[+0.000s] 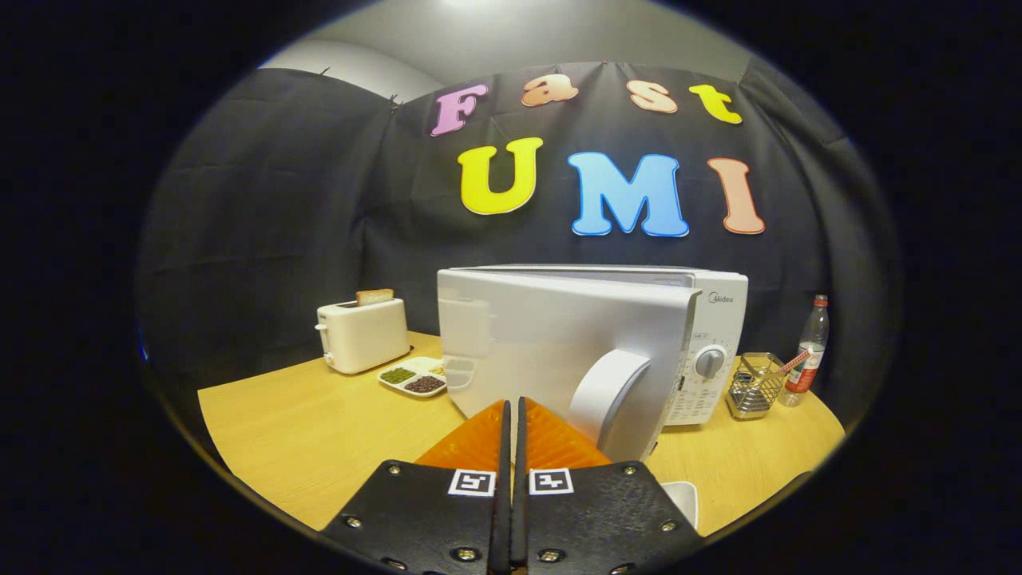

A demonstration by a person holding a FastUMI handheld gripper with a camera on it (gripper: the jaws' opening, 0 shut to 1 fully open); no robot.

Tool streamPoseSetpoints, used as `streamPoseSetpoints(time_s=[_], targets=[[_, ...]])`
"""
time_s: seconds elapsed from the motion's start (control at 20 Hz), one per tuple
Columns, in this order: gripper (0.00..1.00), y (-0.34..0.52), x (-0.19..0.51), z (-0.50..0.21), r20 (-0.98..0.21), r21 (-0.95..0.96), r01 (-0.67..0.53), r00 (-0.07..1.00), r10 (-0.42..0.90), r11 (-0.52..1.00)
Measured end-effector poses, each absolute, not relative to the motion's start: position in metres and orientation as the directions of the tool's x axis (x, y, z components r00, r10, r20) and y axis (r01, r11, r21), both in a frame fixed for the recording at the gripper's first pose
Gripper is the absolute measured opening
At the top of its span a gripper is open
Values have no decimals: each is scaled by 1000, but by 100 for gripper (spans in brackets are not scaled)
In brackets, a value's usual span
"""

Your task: Open the microwave, put the food inside, and close the microwave door.

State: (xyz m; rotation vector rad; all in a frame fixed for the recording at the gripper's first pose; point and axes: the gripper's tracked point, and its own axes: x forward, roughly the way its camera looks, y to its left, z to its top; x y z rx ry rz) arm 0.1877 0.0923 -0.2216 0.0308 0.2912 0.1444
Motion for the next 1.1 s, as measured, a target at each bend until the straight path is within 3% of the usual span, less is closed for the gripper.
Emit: streamPoseSetpoints(time_s=[0.55,1.1], targets=[[1,13,265,-233,-264,-52,48,963,-60,998],[1,-14,320,-253,-264,-70,134,953,-148,989]])
